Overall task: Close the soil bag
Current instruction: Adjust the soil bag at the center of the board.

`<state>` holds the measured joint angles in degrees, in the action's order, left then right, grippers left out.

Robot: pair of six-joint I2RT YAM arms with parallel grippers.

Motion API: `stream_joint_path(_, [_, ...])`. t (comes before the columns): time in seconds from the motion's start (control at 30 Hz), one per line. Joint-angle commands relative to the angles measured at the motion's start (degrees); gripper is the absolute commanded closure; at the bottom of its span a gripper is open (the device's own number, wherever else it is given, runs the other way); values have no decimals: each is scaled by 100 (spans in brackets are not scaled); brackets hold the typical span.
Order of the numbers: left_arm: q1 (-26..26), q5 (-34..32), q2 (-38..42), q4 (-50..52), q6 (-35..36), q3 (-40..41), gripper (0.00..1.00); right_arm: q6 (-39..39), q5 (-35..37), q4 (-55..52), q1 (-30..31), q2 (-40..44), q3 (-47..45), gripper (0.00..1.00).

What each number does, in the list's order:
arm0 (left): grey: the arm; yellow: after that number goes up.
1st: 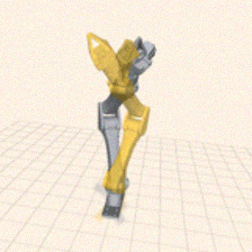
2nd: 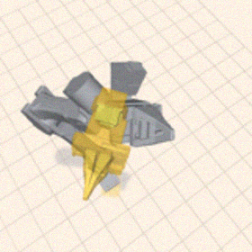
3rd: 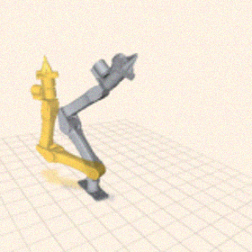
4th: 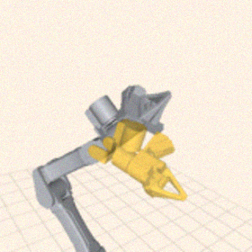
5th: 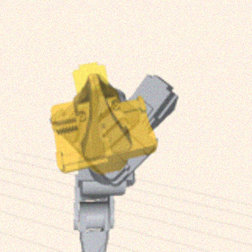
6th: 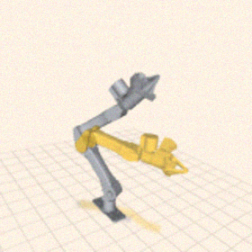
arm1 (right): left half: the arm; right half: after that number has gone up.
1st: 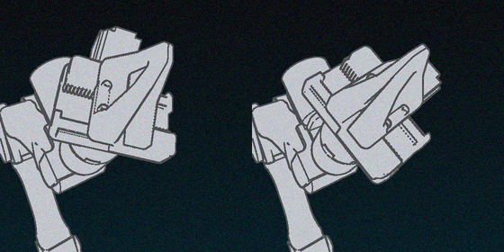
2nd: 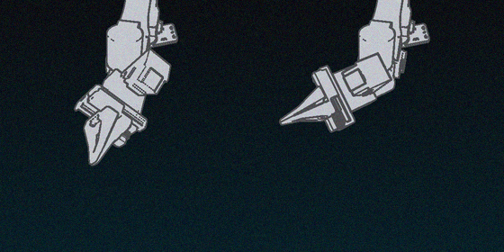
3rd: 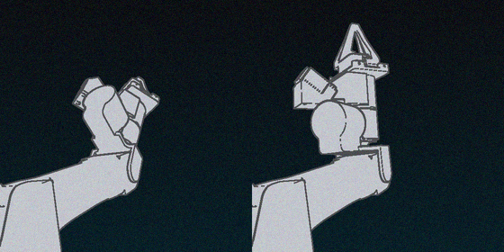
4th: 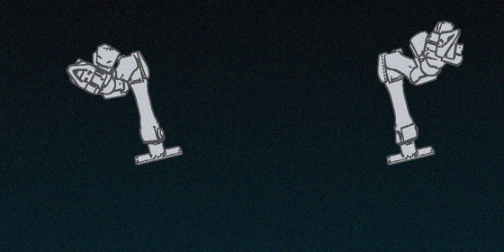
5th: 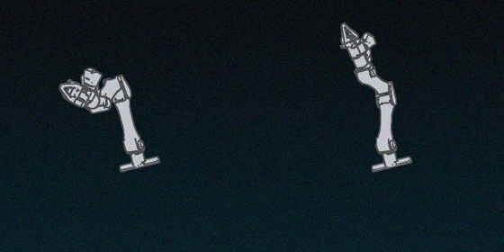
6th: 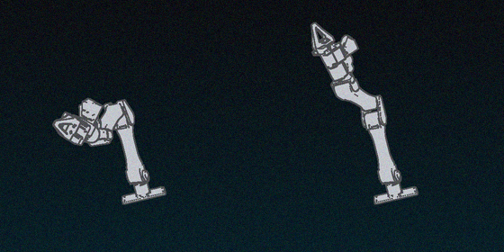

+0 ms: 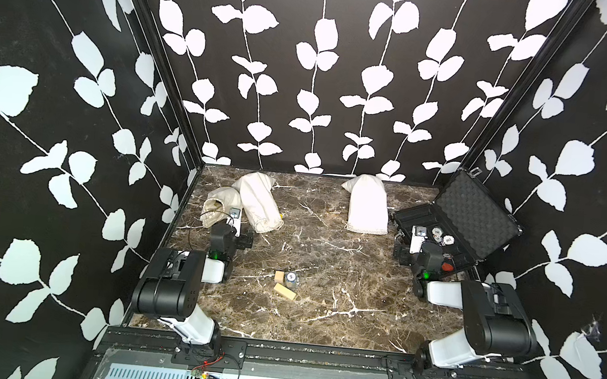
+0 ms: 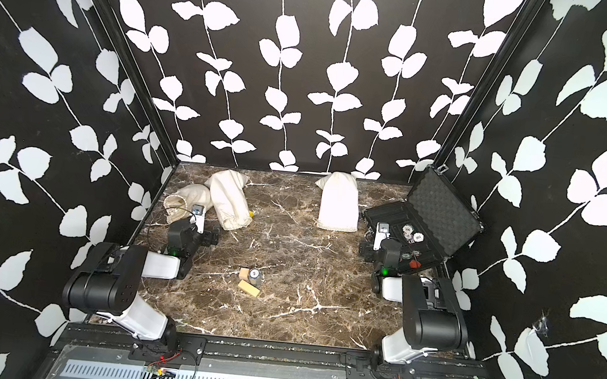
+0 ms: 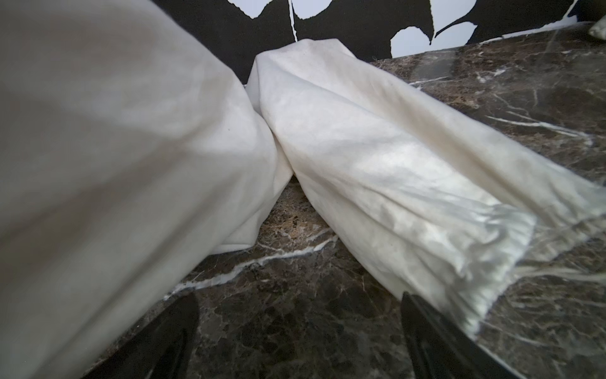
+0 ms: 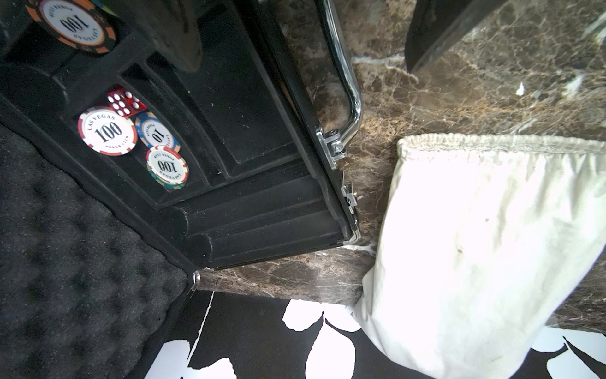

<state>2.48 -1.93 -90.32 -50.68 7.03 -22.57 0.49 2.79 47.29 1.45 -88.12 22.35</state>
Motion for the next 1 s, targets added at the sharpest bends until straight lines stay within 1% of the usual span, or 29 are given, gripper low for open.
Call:
stream_joint_path(0.0, [-16,70,67,-88,-19,-81,1,29,66,108,-14,40,84,1])
stream_joint_path(0.47, [-13,82,82,-114,-21,-66,1,37,65,104,-14,49,77,1])
stream_joint_path(0.53, [-13,103,318,-128,5,12,1,157,-234,278,25,128,-1,1])
stream_joint_path(0.6, [-15,155,876,265,6,71,1,195,-83,-322,104,597,60,1])
stream_joint_path(0.67, [-24,-60,1676,1173,-188,-34,1,114,-18,-1658,108,1196,388,1])
stream_joint_path(0.7, [-22,-179,1945,1585,-242,-90,1,59,-37,-2178,121,1445,564,1])
stream_joint_path(0.8, [-15,-241,2789,2406,-403,-202,1,-186,-52,-3188,273,1948,925,1])
stream_joint_path(0.9, [14,15,3373,3343,-999,-509,1,-486,-177,-4152,625,2013,1504,1])
stream_joint_path(0.97, [209,335,3472,3451,-1344,-661,1,-585,-205,-4747,919,1743,1968,1])
